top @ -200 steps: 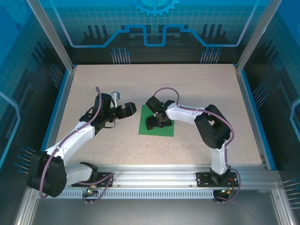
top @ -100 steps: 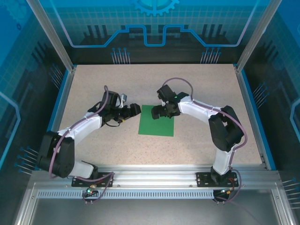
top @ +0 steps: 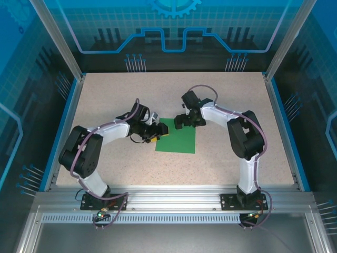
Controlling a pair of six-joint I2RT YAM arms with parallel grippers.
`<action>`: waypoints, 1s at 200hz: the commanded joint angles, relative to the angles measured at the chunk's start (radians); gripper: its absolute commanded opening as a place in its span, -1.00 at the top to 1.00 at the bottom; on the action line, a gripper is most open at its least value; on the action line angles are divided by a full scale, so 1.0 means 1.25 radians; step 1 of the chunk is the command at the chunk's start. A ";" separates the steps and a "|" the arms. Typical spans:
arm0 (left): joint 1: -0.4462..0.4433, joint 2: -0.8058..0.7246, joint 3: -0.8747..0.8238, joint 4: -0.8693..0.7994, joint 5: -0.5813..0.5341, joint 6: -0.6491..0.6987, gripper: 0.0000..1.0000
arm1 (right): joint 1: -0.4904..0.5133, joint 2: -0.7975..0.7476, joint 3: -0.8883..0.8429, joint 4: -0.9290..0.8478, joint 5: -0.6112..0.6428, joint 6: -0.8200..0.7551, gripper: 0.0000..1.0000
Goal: Fold a paper plane with a square sheet of paper (fold left side to right side)
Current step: Pick up the square sheet of paper from the center of the table.
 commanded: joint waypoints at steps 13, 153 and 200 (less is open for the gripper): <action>-0.015 0.046 0.034 -0.040 0.019 -0.009 -0.34 | -0.011 0.017 0.014 -0.019 -0.024 -0.010 -0.99; -0.025 0.118 0.048 -0.056 -0.018 -0.002 -0.14 | 0.040 0.017 -0.023 -0.029 -0.117 0.011 -0.90; -0.025 0.109 0.044 -0.046 -0.021 -0.008 -0.14 | 0.054 -0.008 -0.034 -0.037 -0.116 0.011 -0.67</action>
